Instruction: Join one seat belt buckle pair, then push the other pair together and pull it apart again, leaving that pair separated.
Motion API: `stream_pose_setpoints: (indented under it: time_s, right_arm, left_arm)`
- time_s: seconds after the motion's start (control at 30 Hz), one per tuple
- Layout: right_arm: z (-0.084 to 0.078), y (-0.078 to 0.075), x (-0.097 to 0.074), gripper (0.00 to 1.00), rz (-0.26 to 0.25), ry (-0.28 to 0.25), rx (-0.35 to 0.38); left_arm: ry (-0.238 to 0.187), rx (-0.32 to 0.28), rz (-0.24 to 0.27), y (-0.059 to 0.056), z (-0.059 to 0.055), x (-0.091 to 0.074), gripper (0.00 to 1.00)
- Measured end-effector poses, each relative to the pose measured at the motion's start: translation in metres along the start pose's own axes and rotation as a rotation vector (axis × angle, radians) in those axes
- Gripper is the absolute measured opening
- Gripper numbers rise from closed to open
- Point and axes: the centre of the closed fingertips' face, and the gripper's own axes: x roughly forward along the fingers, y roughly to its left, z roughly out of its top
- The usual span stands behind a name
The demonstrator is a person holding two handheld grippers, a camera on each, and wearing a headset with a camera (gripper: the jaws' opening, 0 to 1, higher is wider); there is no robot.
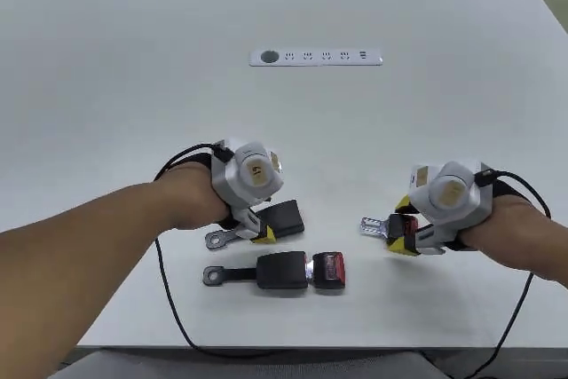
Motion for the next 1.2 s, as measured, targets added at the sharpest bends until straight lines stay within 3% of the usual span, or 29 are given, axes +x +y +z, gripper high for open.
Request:
stream_pose_setpoints:
  time_s: [0.23, 0.33, 0.37, 0.43, 0.6, 0.73, 1.03, 1.2]
  right_arm:
    - [-0.016, 0.001, 0.009, 0.33, 0.032, 0.037, 0.004]
    - [-0.014, 0.004, 0.009, 0.34, 0.049, 0.037, 0.010]
    - [-0.013, 0.002, 0.010, 0.34, 0.055, 0.031, 0.012]
    - [-0.016, 0.003, 0.011, 0.34, 0.071, 0.031, 0.003]
    - [-0.015, 0.006, 0.012, 0.34, 0.097, 0.036, -0.050]
    - [-0.012, 0.007, 0.013, 0.34, 0.108, 0.044, -0.068]
    - [-0.010, 0.006, 0.016, 0.34, 0.103, 0.056, -0.072]
    - [0.006, 0.011, 0.025, 0.34, 0.104, 0.045, -0.095]
  left_arm:
    - [0.012, 0.012, -0.028, -0.002, -0.003, 0.009, 0.39]
    - [0.018, 0.026, -0.046, -0.006, -0.004, 0.013, 0.38]
    - [-0.002, 0.040, -0.061, -0.008, -0.001, 0.014, 0.37]
    - [0.012, 0.041, -0.056, -0.007, -0.003, 0.013, 0.37]
    - [0.035, 0.132, -0.072, -0.012, 0.001, 0.013, 0.34]
    - [0.058, 0.171, -0.098, -0.015, 0.001, 0.013, 0.34]
    - [0.062, 0.161, -0.102, -0.014, 0.000, 0.013, 0.33]
    - [0.065, 0.158, -0.101, -0.016, 0.002, 0.012, 0.33]
